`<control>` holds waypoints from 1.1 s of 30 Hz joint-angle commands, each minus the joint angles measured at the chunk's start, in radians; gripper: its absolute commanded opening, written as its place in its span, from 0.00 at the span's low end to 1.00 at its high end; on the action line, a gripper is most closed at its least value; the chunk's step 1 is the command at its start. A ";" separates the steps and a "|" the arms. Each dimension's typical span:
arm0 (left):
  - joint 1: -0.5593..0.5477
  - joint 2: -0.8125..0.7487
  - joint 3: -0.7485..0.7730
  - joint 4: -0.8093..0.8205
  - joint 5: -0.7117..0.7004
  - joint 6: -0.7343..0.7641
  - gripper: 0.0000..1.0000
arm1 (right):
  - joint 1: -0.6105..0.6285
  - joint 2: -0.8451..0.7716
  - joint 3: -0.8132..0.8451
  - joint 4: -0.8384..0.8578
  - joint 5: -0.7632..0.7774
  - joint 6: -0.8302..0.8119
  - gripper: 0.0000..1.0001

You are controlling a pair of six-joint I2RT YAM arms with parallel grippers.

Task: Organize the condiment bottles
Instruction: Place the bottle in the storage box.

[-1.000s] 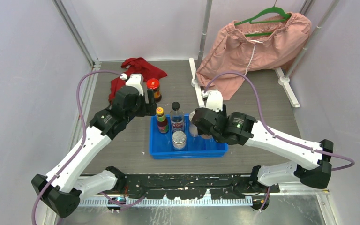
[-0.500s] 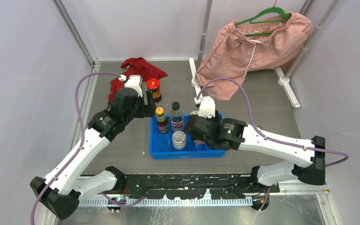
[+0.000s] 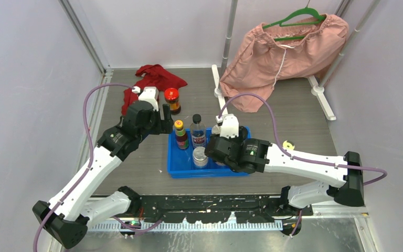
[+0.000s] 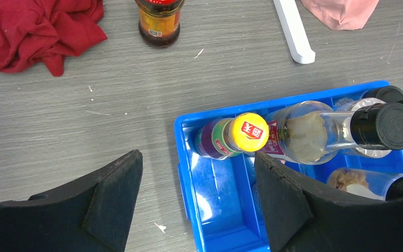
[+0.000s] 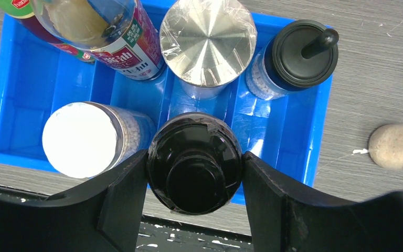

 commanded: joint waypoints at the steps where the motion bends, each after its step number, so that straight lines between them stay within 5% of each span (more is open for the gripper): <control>1: -0.004 -0.023 -0.005 0.003 -0.012 -0.004 0.78 | 0.011 -0.006 -0.019 0.078 0.064 0.035 0.42; 33: -0.006 -0.025 -0.033 0.014 -0.016 0.004 0.78 | 0.015 0.071 -0.111 0.198 0.062 0.011 0.43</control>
